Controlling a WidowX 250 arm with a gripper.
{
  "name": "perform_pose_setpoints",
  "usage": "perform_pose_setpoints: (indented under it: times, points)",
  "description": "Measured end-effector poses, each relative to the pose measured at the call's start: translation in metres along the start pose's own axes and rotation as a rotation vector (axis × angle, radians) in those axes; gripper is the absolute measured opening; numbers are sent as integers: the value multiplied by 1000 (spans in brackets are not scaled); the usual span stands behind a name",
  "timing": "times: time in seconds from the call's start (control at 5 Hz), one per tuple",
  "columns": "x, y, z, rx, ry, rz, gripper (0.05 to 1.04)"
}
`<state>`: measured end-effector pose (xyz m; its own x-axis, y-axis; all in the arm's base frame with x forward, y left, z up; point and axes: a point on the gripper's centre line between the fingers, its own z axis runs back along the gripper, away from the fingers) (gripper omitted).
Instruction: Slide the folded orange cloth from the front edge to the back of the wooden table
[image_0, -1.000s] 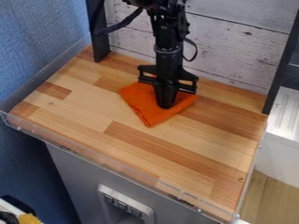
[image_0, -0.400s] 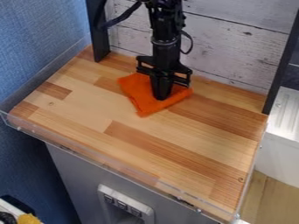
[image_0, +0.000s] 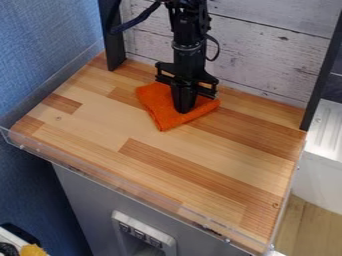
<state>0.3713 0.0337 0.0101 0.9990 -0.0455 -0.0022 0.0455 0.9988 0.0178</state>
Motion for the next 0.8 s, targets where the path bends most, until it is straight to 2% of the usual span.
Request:
perform_pose_setpoints:
  times: [0.4,0.6,0.8]
  points:
    - [-2,8,1,-2,19,16,73]
    - [-7,9,2,-5,51,22,212]
    - [-14,9,6,-15,71,56,449]
